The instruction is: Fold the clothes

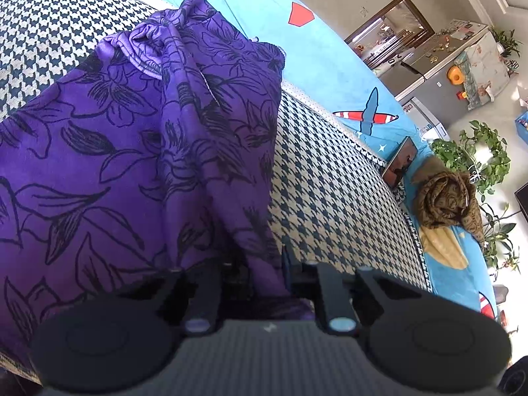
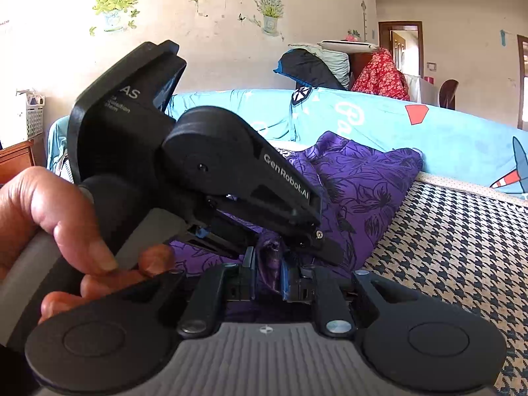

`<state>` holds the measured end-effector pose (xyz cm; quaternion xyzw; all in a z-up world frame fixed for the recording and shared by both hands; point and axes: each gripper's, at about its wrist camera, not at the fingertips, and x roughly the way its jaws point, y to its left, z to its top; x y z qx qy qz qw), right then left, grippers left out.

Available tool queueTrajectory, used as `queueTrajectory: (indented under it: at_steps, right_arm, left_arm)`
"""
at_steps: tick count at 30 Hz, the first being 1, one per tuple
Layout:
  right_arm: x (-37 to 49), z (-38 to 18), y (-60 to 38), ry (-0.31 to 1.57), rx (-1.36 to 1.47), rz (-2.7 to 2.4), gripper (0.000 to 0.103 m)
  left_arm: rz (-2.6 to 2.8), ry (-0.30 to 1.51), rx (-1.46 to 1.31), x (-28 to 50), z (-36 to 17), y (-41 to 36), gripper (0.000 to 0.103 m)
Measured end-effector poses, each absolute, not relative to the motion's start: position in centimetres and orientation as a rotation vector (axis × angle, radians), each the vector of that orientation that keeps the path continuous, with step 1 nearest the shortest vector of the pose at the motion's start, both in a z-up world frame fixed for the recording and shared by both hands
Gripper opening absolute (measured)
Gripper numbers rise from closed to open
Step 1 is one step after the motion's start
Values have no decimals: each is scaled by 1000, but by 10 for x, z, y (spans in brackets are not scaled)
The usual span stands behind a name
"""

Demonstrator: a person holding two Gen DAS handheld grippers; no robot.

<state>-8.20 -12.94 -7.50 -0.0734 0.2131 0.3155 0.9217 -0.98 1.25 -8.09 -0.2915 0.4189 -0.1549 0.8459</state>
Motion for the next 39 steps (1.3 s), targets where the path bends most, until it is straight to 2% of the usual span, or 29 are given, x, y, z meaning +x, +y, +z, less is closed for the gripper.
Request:
queueTrajectory:
  at_steps: [5,8,9,18,33,39]
  right_arm:
    - [-85,-72,-136,489,-197,618,24]
    - [-90,-72,-144,516,-220,568,44]
    - [-92,-72,-148,524,-214,545,48]
    - [-77,-74,-186,594,0,336,50]
    - [-72,-75,-190,592,25,260,50]
    - [-72,-75,-188,595,28,270,50]
  left_arm:
    - [-301,898,-572,-11,-84,9,10]
    - [-291,886,-548,-13,-82,8,9]
    - [-288,881,-545,-14,-82,8,7]
    - [-270,821,-516,-24,-72,12,5]
    - [15,655,-394,-68,-34,70,5]
    - [145,640,-350,-75,-31,99,5]
